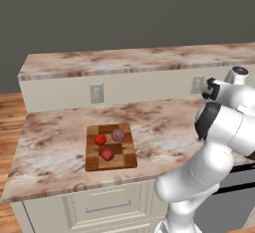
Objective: Place the avocado, onion, tomato, and bell pepper on the cutting board.
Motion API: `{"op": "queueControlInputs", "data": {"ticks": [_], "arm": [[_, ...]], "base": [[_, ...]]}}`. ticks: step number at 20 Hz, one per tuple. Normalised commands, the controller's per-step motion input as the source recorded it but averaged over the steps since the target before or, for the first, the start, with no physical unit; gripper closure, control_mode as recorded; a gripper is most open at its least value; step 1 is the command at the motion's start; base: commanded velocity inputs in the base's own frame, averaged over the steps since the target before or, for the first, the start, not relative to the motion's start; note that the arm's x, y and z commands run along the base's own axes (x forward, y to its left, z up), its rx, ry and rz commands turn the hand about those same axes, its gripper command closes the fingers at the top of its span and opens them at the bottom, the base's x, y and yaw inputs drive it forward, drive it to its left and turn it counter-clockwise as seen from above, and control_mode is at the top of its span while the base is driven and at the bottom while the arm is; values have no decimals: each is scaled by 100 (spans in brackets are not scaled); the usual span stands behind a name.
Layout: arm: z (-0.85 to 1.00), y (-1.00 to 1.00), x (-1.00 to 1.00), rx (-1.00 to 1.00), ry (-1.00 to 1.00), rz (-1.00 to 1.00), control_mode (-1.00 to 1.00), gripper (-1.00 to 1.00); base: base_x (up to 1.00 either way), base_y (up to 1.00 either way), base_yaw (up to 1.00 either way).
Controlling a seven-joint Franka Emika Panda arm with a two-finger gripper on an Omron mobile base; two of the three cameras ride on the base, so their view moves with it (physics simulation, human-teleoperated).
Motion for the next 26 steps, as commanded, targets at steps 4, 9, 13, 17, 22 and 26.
{"op": "queueControlInputs", "data": {"ticks": [4,9,13,17,22,26], "arm": [[-10,-4,27,0,2,0,-100,-100],[-17,-8,26,0,3,0,-100,-100],[-15,-11,24,0,2,0,-100,-100],[-17,-9,28,0,3,0,-100,-100],[-16,-11,21,0,2,0,-100,-100],[-13,-16,3,0,2,0,-100,-100]], "base": [[0,0,0],[0,0,0],[0,0,0],[0,0,0],[0,0,0],[0,0,0]]}}
